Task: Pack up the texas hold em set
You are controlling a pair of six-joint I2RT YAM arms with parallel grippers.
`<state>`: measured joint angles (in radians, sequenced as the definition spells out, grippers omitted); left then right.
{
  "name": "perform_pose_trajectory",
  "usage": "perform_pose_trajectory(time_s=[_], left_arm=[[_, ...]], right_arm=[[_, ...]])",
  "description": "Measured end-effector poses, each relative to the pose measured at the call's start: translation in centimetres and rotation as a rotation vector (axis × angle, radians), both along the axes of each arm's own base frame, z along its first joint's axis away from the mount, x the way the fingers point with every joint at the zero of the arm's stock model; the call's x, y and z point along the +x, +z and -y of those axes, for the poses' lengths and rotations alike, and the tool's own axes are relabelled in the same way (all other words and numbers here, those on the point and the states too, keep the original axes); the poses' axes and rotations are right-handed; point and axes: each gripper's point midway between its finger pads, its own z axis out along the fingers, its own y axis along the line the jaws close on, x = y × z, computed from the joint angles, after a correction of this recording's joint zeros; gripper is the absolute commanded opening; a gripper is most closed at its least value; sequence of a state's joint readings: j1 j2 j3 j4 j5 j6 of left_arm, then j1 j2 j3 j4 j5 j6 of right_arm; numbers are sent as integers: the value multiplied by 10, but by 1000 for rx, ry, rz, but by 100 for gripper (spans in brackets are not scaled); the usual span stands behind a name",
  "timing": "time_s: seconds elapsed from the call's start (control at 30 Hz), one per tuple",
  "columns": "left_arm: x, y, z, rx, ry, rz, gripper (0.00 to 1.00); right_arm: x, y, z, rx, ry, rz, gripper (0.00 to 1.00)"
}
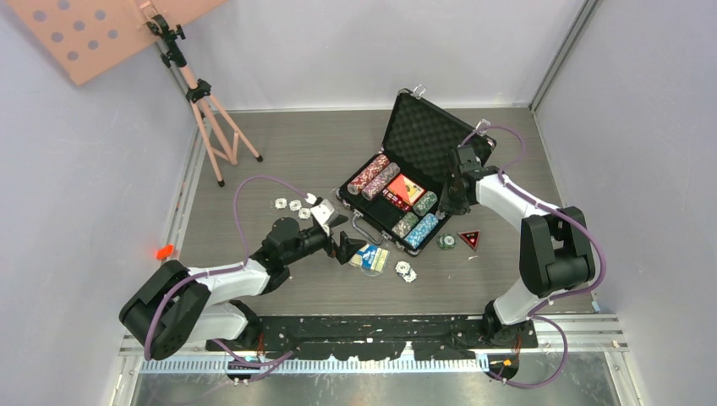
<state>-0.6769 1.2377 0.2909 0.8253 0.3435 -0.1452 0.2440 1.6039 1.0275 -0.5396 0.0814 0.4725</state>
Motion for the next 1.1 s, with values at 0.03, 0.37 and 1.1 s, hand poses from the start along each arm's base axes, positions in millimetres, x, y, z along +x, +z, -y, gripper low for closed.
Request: perform_pose_trajectory(time_s=[0.03, 0.37, 1.1], left_arm=[[0, 0, 0, 0, 0, 0, 91], [0, 0, 0, 0, 0, 0, 91], [0, 0, 0, 0, 0, 0, 91]], right_arm=[[-1, 0, -1, 2, 9, -2, 28], [-7, -1, -4, 8, 56, -23, 25], [13, 16, -38, 145, 103, 82, 32]])
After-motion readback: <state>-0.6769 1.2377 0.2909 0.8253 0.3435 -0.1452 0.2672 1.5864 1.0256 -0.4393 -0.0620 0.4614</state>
